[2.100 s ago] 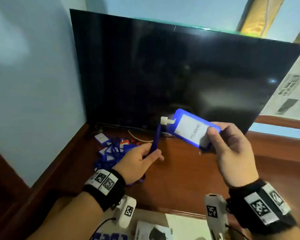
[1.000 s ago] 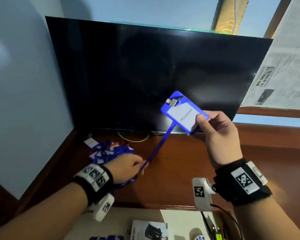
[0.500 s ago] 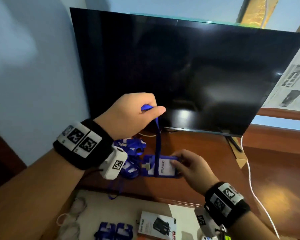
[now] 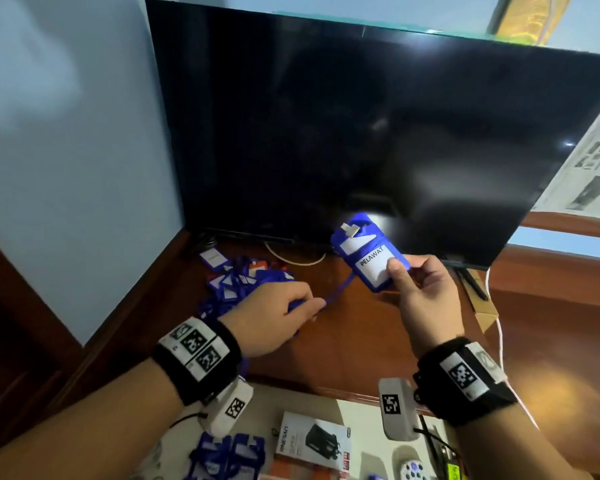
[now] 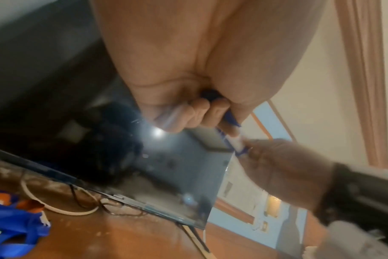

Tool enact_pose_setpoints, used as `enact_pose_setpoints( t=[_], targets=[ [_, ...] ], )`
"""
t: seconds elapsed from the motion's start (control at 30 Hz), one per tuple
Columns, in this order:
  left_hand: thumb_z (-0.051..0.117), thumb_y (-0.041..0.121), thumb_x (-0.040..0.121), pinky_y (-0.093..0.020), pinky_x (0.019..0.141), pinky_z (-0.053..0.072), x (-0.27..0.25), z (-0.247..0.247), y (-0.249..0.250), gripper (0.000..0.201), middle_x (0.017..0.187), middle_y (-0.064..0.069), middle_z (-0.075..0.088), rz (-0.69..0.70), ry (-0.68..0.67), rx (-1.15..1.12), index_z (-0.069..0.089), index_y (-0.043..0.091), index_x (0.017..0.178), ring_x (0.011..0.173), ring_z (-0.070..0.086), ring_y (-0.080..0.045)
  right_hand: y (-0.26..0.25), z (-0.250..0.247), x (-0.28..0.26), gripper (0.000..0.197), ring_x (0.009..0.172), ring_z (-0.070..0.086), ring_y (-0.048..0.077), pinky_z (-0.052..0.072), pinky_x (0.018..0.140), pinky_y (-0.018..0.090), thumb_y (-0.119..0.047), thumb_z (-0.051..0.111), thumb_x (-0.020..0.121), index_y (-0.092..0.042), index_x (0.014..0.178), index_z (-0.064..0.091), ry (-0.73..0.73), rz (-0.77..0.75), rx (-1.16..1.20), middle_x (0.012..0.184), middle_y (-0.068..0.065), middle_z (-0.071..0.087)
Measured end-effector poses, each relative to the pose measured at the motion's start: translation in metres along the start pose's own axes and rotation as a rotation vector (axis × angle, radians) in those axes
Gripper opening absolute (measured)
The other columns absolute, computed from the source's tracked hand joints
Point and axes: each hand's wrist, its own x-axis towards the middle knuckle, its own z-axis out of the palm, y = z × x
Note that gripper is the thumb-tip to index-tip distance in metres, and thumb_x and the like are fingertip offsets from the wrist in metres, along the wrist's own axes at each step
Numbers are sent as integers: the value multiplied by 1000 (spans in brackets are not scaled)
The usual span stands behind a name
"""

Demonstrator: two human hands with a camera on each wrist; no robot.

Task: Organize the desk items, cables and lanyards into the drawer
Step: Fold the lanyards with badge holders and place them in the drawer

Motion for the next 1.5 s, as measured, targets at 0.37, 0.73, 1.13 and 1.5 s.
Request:
enact_pose_setpoints(
  t=[0.37, 0.73, 1.13, 1.5],
  targets=[
    [68, 51, 95, -32, 79, 51, 3, -45, 4, 22, 84, 12, 59, 30, 0, 264, 72, 32, 85, 80, 59, -3, 31, 22, -51, 12, 73, 66, 15, 58, 69, 36, -19, 68, 97, -32, 99, 68, -769, -146, -502, 86, -1, 70],
    [56, -3, 99, -32, 96, 60, -36, 1, -45, 29, 123, -14, 74, -360, 96, -1138, 67, 1, 126, 112, 70, -24, 37, 60, -75, 7, 61, 68, 23, 57, 51, 27, -6, 60, 98, 0, 98, 58, -450, 298, 191, 86, 22, 72],
    [64, 4, 98, -33, 90, 61, -92, 27, -87, 25, 117, -15, 77, -556, 164, -1032, 70, -1, 122, 108, 74, -27, 81, 84, -120, 26, 60, 71, 33, 59, 60, 44, -28, 59, 104, -4, 93, 53, -600, 456, -276, 73, 16, 75],
    [64, 16, 97, -35, 81, 54, -131, 109, -237, 8, 97, -9, 76, -888, -180, -95, 71, 16, 93, 96, 71, -31, 125, 38, -141, 18, 81, 69, 7, 55, 77, 27, -45, 59, 95, -32, 93, 71, -910, 317, -1037, 90, -10, 74]
  ],
)
